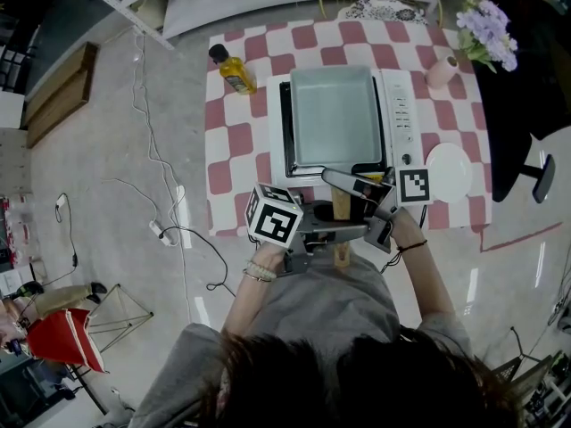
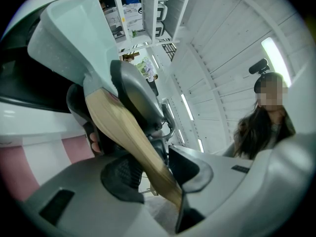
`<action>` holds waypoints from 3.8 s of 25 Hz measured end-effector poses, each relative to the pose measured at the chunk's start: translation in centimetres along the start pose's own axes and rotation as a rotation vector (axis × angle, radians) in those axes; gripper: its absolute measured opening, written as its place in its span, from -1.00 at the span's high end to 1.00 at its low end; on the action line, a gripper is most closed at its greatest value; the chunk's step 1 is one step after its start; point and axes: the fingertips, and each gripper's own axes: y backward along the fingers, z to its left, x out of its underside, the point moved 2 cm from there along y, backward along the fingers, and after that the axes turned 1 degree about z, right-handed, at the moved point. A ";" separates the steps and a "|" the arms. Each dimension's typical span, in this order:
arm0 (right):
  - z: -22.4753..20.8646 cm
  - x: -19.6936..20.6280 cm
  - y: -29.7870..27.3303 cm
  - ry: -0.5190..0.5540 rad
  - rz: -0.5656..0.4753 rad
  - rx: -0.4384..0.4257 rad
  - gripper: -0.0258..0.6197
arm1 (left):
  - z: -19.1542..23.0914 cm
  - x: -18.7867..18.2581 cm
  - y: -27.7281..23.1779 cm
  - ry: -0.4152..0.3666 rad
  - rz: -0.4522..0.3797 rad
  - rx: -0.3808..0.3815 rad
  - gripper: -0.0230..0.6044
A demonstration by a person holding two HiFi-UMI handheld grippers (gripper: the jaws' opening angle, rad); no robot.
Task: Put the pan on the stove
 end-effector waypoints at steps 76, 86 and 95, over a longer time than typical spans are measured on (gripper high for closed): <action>5.5 -3.5 8.0 0.671 -0.284 0.405 0.83 | -2.7 -4.2 10.8 -0.550 -0.275 -0.594 0.80; 7.1 -4.3 8.5 0.800 -0.315 0.411 0.84 | -3.6 -5.4 11.6 -0.646 -0.286 -0.673 0.83; 7.6 -4.9 9.1 0.884 -0.333 0.422 0.85 | -3.8 -6.0 12.6 -0.670 -0.329 -0.715 0.84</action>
